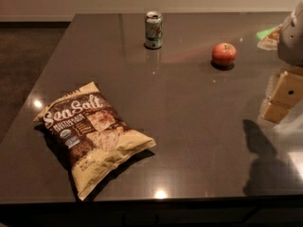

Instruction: Knock 7up can over

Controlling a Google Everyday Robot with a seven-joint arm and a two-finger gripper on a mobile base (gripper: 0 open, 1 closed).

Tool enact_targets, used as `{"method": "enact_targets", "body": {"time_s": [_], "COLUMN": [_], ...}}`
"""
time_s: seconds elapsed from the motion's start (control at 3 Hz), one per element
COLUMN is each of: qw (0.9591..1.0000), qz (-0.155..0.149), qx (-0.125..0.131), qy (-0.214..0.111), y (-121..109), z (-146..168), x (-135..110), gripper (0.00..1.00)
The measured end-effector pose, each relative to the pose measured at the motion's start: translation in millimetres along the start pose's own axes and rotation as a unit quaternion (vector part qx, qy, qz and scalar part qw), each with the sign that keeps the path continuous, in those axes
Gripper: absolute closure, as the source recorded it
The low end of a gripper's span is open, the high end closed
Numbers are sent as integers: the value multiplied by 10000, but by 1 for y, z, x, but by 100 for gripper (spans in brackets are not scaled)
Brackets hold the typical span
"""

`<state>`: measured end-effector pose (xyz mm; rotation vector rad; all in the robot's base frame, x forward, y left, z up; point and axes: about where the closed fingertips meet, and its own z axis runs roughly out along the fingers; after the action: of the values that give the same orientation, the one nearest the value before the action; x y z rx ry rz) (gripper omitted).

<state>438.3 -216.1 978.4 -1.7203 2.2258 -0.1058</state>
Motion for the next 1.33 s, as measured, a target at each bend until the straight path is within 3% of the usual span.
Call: {"method": "enact_targets", "body": {"time_s": [0.67,1.0,1.33], "qw": [9999,9978,9953], "qz": [9,43,110], "qx": [25,101,92], "qy": [-135,-658,-960], "y": [-6,-32,-60], "z": [2,19,46], "x": [-8,-37,-70], "gripper": [0,0,0]}}
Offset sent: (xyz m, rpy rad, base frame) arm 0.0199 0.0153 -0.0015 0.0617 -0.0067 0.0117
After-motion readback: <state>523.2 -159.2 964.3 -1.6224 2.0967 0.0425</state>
